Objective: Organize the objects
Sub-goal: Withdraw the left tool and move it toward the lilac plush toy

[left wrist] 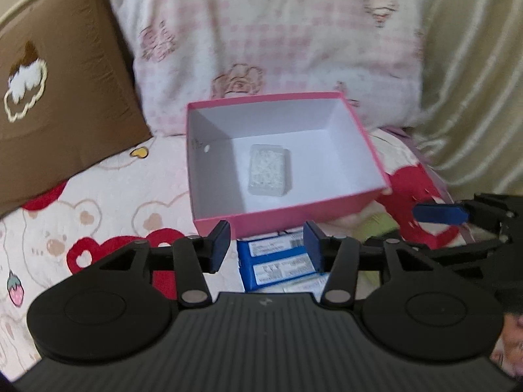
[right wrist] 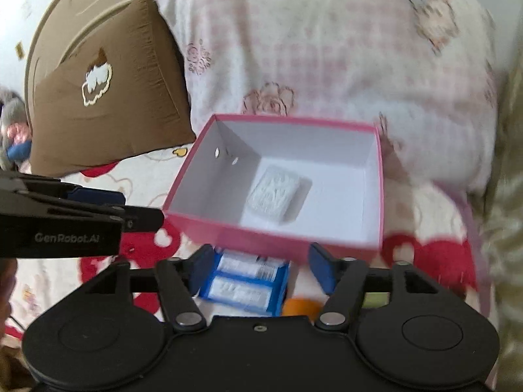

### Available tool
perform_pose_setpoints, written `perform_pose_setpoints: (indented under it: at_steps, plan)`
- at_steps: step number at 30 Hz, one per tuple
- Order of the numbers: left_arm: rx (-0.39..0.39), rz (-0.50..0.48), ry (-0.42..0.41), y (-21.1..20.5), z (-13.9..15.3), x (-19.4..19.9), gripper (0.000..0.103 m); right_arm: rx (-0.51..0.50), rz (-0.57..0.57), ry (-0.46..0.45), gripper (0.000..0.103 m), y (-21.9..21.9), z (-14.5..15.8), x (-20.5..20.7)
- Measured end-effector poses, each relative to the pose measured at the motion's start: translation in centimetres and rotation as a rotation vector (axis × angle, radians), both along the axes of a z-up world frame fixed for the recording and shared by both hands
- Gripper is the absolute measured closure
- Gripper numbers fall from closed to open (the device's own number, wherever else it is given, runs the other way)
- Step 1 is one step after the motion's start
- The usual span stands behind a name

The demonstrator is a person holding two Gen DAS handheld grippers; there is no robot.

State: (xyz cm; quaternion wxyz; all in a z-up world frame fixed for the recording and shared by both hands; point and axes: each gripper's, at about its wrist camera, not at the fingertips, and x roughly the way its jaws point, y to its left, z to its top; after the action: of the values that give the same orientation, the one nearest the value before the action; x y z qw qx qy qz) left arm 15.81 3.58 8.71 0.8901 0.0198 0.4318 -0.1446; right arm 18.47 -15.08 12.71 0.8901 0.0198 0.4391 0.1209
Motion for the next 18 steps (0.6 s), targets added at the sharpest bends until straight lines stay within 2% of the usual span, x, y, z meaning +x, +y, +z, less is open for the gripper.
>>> perform_pose_setpoints:
  at_steps: [4, 11, 16, 18]
  plan:
    - [0.012, -0.029, -0.006, 0.3, 0.6, -1.9, 0.048, -0.001, -0.015, -0.039, 0.013, -0.8, 0.5, -2.9]
    - [0.007, -0.056, 0.02, 0.9, -0.3, -3.8, 0.031, 0.064, -0.013, -0.034, 0.012, -1.2, 0.0, -6.2]
    - [-0.004, -0.058, 0.01, 1.4, -2.0, -4.8, 0.018, 0.101, -0.003, -0.006, 0.012, -0.7, -1.6, -7.8]
    - [-0.005, -0.058, 0.018, 1.6, -2.8, -4.9, 0.017, 0.123, -0.002, 0.014, 0.012, -0.5, -2.4, -8.2]
